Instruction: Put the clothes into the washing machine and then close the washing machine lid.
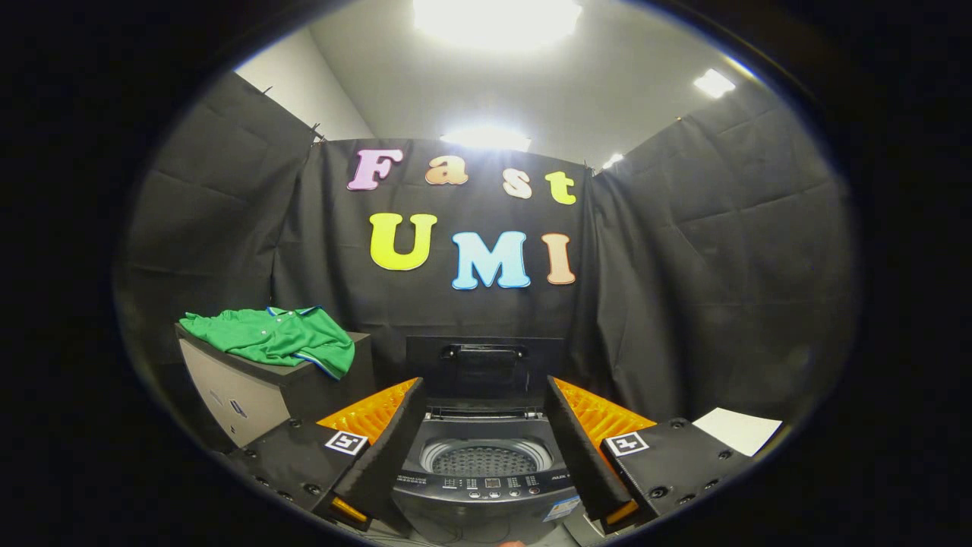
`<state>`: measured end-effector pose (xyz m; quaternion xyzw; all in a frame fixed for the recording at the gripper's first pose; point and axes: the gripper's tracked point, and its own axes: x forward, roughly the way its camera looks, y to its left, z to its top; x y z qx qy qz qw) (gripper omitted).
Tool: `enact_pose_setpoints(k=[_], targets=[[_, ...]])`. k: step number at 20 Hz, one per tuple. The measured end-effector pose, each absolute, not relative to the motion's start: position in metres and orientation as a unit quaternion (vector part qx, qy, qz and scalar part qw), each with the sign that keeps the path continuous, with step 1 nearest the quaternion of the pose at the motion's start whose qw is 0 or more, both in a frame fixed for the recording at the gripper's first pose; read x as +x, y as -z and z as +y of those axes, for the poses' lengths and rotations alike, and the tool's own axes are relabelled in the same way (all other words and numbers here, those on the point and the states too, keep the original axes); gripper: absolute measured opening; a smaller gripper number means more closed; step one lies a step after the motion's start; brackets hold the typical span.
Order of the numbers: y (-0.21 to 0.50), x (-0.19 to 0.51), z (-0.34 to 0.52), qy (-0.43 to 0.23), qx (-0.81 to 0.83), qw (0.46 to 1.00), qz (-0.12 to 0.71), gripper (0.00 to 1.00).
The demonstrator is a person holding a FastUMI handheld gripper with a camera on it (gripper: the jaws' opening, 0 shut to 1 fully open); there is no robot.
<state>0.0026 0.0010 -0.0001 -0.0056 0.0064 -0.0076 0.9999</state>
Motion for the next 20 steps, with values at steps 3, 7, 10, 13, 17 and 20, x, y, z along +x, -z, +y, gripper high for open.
enact_pose_setpoints(k=[3,7,10,13,17,20], targets=[[-0.001,0.003,-0.001,0.011,-0.005,1.000,0.007,0.98],[-0.004,0.002,0.001,0.012,-0.002,1.000,0.004,0.98],[-0.004,0.004,0.003,0.009,0.004,1.000,0.008,0.98],[-0.012,0.004,0.000,-0.001,0.007,1.000,0.005,0.98],[-0.010,0.011,-0.016,-0.003,0.003,1.000,0.007,0.97],[-0.008,0.018,-0.028,-0.002,-0.005,1.000,0.009,0.98]])
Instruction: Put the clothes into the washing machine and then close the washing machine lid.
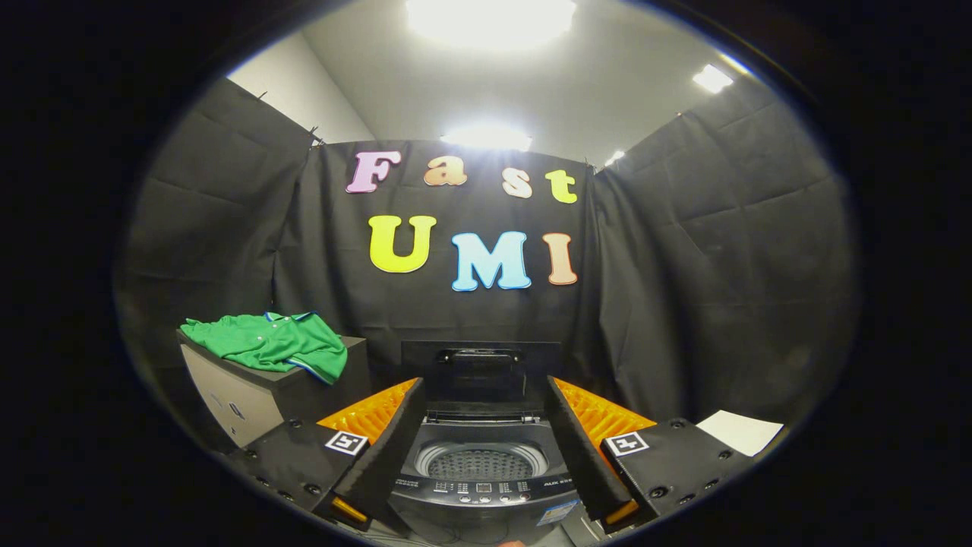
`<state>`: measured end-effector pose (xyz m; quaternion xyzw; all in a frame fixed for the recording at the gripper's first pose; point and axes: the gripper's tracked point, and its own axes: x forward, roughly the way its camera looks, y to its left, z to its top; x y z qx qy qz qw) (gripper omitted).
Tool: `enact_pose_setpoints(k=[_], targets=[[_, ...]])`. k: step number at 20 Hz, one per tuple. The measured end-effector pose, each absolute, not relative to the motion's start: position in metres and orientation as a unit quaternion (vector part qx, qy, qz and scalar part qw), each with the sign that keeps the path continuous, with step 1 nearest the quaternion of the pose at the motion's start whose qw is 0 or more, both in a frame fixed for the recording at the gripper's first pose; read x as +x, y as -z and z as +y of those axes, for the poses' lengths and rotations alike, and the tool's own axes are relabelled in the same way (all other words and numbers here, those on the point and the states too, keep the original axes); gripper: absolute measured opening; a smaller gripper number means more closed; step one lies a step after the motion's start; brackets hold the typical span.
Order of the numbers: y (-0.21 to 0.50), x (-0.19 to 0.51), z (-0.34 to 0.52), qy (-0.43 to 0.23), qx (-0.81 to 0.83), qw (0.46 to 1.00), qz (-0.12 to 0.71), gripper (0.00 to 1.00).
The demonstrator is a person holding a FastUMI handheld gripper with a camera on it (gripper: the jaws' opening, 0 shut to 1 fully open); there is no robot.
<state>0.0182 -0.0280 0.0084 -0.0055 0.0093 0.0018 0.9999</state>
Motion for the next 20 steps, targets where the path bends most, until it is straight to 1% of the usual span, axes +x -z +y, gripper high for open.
enact_pose_setpoints(k=[7,12,20], targets=[[-0.030,0.047,-0.015,-0.039,0.000,0.999,-0.005,0.98],[-0.046,0.067,0.028,-0.071,0.020,0.997,0.013,0.97],[-0.080,0.096,0.104,-0.103,0.016,0.994,0.015,0.98]])
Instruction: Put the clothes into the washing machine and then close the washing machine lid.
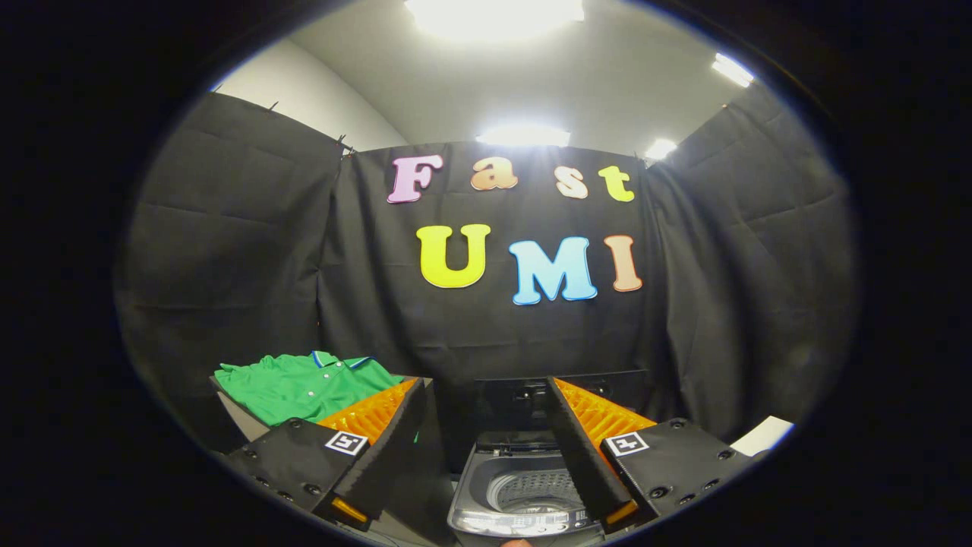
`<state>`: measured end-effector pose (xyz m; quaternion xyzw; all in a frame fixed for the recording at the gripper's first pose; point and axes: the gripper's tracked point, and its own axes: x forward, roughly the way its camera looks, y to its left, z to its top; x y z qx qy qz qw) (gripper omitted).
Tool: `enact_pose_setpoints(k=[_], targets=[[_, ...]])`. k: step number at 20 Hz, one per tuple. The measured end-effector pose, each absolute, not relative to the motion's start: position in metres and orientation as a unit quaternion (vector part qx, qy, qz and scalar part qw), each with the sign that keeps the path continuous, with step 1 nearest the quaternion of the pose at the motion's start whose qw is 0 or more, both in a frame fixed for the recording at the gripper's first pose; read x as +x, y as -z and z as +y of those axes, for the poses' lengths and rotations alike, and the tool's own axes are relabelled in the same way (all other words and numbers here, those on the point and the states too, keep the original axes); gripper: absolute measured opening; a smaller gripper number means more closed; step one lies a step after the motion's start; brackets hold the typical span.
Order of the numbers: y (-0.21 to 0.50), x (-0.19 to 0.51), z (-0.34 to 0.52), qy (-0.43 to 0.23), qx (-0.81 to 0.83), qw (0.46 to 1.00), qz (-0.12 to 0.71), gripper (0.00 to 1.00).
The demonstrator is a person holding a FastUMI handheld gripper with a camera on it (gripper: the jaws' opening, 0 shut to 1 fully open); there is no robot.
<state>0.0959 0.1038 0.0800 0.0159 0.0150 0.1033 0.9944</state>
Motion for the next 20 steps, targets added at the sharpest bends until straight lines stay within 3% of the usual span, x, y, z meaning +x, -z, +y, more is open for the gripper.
enact_pose_setpoints(k=[20], targets=[[-0.094,0.136,0.307,-0.240,0.011,0.969,0.056,0.98]])
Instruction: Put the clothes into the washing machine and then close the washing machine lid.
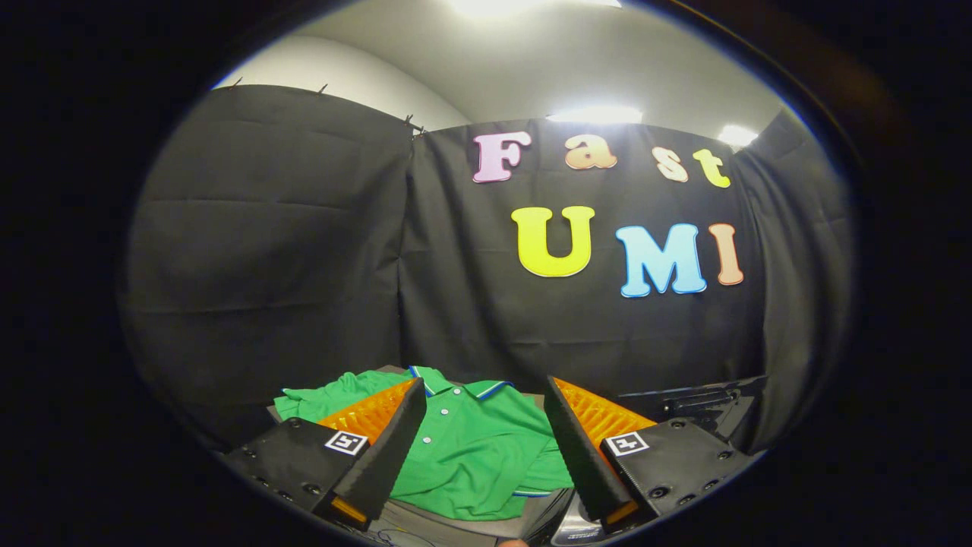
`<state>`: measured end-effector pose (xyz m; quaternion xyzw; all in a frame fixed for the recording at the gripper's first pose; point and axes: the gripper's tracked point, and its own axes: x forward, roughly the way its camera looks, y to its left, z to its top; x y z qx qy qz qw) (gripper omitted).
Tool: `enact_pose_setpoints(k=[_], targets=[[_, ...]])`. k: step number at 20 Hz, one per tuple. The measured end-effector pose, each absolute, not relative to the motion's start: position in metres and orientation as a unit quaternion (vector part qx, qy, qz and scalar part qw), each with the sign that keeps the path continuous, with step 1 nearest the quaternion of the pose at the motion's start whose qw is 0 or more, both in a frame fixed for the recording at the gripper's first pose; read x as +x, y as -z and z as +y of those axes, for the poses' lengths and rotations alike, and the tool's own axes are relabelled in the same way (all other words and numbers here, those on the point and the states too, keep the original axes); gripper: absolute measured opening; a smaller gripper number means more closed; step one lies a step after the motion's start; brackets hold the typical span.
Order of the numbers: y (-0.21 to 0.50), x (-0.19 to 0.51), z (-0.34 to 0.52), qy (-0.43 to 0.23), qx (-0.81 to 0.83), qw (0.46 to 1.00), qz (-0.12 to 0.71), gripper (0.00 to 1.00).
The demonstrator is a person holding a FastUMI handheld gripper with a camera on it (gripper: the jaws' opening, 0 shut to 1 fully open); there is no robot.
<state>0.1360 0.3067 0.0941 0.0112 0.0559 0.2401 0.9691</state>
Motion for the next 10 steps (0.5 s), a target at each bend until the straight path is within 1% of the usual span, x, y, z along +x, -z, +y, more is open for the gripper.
enact_pose_setpoints(k=[4,10], targets=[[-0.076,0.147,0.340,-0.253,0.004,0.963,0.093,0.98],[-0.030,0.158,0.384,-0.267,-0.005,0.947,0.176,0.98]])
